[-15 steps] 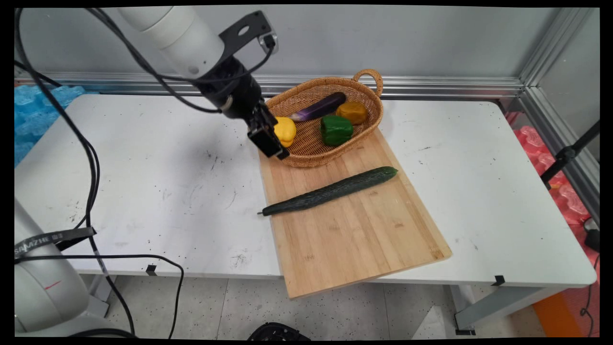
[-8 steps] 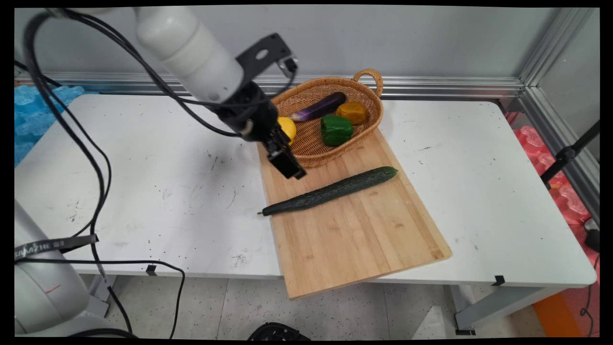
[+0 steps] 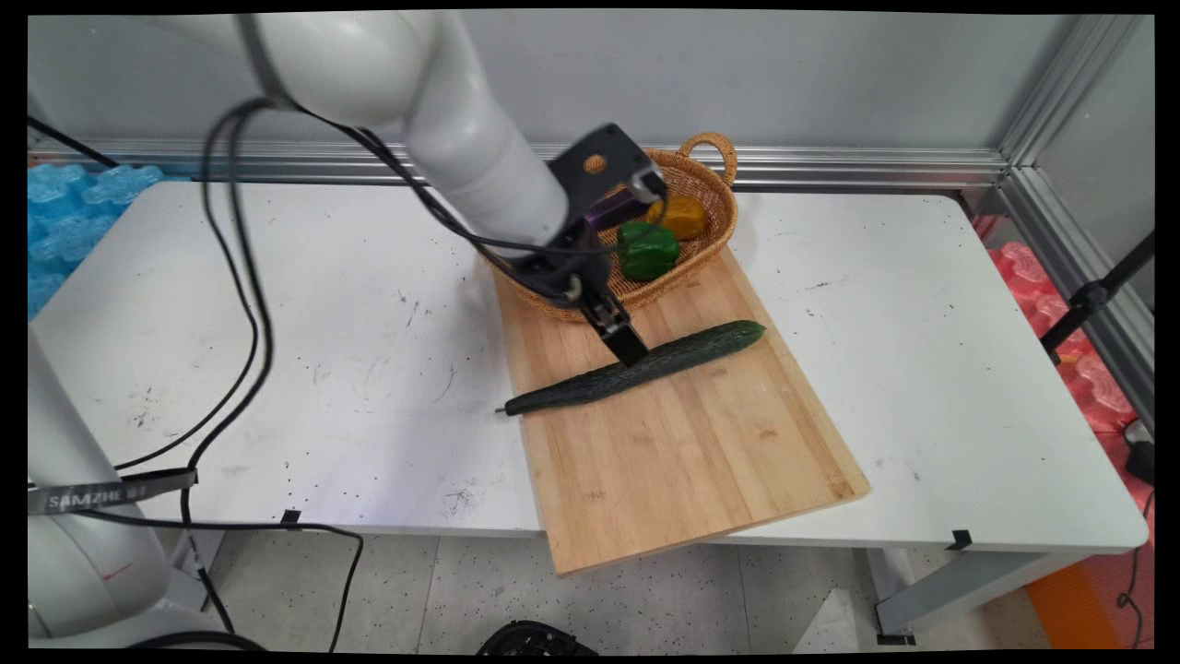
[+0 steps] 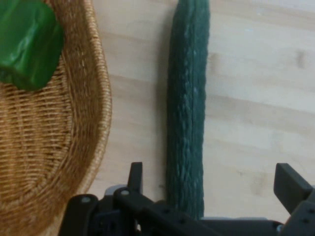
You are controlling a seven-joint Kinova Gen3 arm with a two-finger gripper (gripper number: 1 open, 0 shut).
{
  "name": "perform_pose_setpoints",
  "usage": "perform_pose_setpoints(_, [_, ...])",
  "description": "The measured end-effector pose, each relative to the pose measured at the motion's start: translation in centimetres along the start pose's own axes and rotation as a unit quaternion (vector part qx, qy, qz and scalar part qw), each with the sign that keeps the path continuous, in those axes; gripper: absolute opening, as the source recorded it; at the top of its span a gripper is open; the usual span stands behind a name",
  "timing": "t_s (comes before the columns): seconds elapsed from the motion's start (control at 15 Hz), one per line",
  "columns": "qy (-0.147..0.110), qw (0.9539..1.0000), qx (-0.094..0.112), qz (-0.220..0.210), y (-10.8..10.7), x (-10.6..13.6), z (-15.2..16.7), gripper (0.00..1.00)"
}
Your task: Pick up the cucumber from the cutting board
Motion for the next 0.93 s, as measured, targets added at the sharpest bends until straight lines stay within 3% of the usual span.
perform_pose_setpoints(0.4, [-0.017,0.9995,0.011,-0.024,0.9,2.1,5.2,1.0])
perform_pose_setpoints(0.93, [-0.038,0.9986,0.012,-0.034,1.3,3.5,9.5,1.0])
